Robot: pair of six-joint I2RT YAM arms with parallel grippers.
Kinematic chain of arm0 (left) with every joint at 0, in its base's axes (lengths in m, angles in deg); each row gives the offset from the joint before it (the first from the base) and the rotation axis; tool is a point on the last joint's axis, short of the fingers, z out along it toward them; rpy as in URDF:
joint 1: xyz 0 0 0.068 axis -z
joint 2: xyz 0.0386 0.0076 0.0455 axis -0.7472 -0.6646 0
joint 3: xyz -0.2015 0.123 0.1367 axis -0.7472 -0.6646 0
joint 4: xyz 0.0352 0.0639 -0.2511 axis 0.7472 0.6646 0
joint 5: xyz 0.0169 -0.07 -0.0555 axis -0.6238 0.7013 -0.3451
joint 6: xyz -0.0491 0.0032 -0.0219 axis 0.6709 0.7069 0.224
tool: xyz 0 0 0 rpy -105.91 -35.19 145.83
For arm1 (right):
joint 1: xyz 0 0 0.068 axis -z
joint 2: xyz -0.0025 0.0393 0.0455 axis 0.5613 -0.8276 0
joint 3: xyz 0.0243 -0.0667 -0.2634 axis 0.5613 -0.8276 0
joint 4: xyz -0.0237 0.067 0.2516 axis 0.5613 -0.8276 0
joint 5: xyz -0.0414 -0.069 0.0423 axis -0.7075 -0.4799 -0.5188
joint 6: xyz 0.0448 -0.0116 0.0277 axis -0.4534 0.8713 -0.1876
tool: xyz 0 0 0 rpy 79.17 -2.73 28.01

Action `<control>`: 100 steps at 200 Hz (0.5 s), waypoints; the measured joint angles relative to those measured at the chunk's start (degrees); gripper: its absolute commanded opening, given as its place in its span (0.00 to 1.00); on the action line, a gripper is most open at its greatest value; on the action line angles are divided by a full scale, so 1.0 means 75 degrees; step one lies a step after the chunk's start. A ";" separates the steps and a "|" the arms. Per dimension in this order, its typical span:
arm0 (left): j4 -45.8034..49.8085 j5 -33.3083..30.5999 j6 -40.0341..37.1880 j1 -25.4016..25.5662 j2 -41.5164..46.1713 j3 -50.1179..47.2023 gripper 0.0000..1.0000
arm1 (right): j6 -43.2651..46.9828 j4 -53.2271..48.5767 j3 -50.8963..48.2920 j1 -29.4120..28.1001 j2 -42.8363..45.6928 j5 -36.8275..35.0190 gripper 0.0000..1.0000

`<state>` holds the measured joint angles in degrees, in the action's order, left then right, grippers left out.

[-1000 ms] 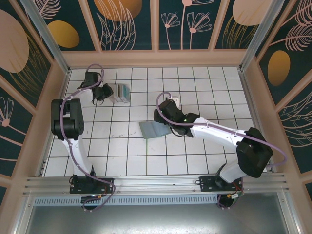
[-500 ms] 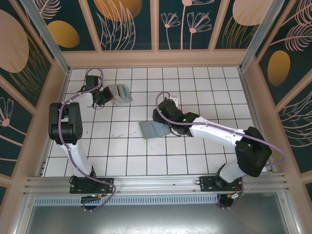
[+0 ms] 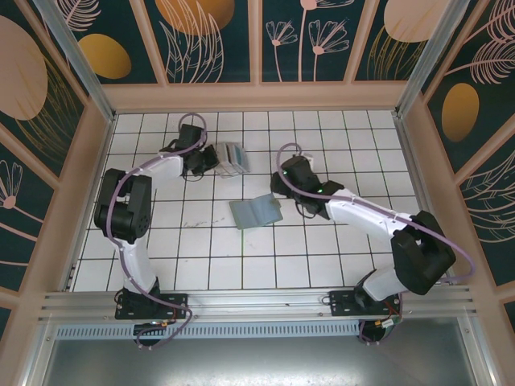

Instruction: Put the credit cards into the card holder

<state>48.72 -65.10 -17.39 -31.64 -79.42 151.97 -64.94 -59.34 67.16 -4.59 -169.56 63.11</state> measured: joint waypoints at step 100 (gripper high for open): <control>-0.0370 -0.0519 0.0819 0.1317 -0.1402 0.1434 0.12 | 0.0329 0.0230 -0.0111 0.1536 0.0146 0.1110 0.71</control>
<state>45.94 -68.99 -11.25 -21.76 -89.93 162.73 -62.47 -57.61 66.33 6.93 -168.47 71.43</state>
